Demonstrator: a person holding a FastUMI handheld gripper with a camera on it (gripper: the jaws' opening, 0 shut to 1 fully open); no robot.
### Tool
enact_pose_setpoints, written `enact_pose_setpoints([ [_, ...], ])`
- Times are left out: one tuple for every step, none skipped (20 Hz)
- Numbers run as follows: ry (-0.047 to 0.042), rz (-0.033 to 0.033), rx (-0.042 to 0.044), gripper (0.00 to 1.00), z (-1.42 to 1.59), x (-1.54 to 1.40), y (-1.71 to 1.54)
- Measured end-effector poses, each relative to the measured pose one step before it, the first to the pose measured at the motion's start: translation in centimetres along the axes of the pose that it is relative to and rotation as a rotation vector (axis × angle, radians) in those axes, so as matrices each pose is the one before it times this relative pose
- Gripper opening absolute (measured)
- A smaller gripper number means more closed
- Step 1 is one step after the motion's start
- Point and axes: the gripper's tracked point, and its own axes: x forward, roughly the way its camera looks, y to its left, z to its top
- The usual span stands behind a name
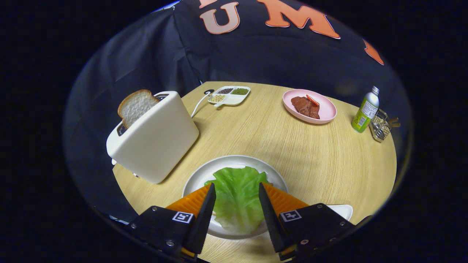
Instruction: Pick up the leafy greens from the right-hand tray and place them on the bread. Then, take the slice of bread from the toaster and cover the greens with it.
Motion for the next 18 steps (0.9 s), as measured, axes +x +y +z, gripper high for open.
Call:
enact_pose_setpoints([
  [-0.00482, -0.00132, -0.00404, 0.76, 0.896, -0.451, 0.316],
  [-0.00338, 0.00467, 0.00406, 0.79, 0.862, -0.532, 0.627],
  [-0.00216, 0.00851, 0.00853, 0.85, 0.847, -0.364, 0.57],
  [-0.00465, 0.00205, 0.00521, 0.86, 0.919, -0.261, 0.433],
  [-0.00547, -0.00519, -0.00488, 0.9, 1.013, -0.27, 0.303],
  [-0.00695, -0.00886, -0.00627, 0.91, 0.949, -0.352, 0.225],
  [-0.00865, 0.00098, -0.00165, 0.93, 1.09, -0.185, 0.563],
  [0.00117, 0.00969, 0.00577, 0.93, 0.729, -0.307, 0.823],
  [0.00508, 0.01882, 0.01032, 0.94, 0.726, -0.146, 1.053],
  [0.00473, 0.01603, 0.01252, 0.94, 0.757, -0.201, 1.009],
  [0.00512, 0.01315, 0.0045, 0.95, 0.843, -0.013, 0.95],
  [0.0112, 0.00667, -0.00584, 0.95, 0.63, -0.135, 0.736],
  [-0.00301, 0.00541, -0.00406, 0.96, 0.816, 0.033, 0.678],
  [-0.00031, 0.00402, -0.00817, 0.96, 0.745, 0.103, 0.762],
  [0.00488, 0.00345, -0.00839, 0.96, 0.722, 0.108, 0.739],
  [0.00368, 0.00676, -0.00677, 0.96, 0.546, 0.147, 0.831],
  [0.01099, 0.00908, -0.00642, 0.96, 0.543, 0.21, 0.849],
  [0.00871, 0.01176, -0.00432, 0.96, 0.496, 0.245, 1.128],
])
